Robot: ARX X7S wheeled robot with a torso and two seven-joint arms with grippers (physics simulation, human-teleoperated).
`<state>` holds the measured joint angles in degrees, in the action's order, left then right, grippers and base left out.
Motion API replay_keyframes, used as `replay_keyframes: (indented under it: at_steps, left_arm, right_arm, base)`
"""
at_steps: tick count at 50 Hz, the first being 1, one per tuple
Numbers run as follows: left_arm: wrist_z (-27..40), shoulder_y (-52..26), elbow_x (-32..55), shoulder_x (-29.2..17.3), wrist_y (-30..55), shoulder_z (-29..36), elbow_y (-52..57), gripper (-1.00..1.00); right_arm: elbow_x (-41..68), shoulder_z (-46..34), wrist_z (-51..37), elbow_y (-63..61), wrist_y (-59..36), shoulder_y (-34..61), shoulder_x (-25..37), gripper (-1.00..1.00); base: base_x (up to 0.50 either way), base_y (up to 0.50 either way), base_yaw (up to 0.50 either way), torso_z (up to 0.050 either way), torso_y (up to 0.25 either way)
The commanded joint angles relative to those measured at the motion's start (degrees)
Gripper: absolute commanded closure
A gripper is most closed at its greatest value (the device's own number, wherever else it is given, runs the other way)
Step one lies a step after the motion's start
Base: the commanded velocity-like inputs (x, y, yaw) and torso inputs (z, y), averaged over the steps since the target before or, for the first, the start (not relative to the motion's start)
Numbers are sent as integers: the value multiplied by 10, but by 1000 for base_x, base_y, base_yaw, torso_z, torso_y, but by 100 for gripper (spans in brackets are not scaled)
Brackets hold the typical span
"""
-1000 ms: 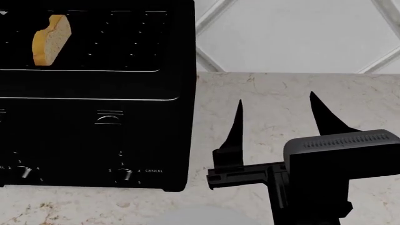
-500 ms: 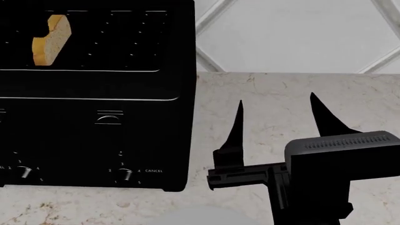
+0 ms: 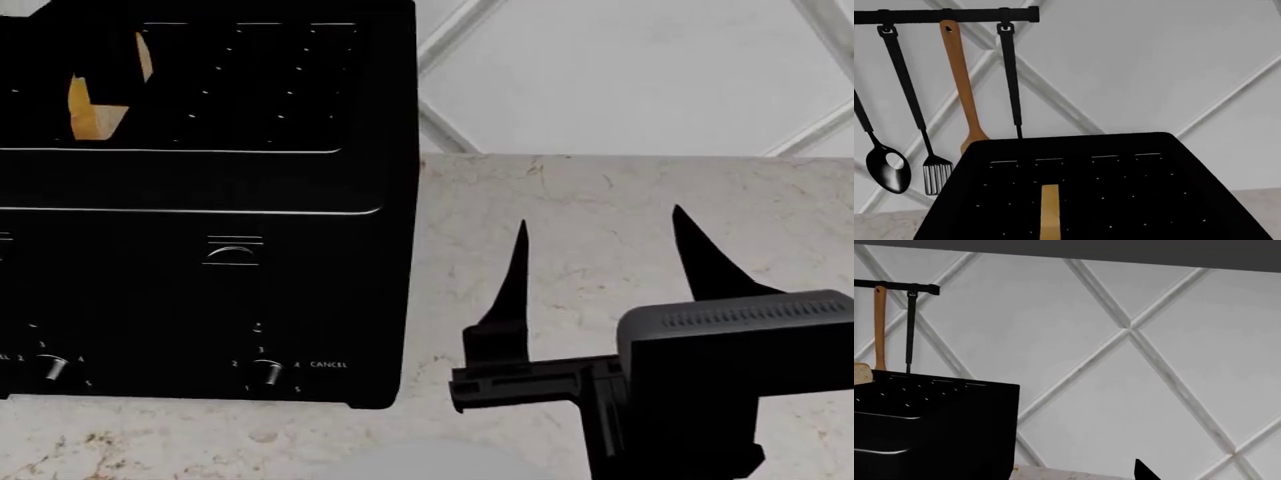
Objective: Place the toasted item on a plate.
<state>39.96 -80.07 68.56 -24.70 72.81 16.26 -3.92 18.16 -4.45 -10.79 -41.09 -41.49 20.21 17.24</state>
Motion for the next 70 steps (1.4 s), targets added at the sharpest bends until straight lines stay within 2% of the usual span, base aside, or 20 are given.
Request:
replay_keyframes:
  at_steps: [1,13,69,70]
  left_arm:
    - [-30,22,-33,-7,-38,22,-16,-100]
    - [-43,49,-48,-17,-63,29,-20,-100]
    - [-105,81,-101,-6,-134,78,-85,-100]
    - [-106,81,-105,-8,-136,80,-83,100]
  right_arm:
    - [4,2,-4,-5,-4,-3,4,-100]
    - [5,3,-9,-7,-1,-12,7,-100]
    - [8,-14,-21,11,15,-15,13,-100]
    - [10,-12,-22,8,14,-18,13,-100]
  base:
    - [0,0,0,0,0]
    - [0,0,0,0,0]
    - [0,0,0,0,0]
    - [0,0,0,0,0]
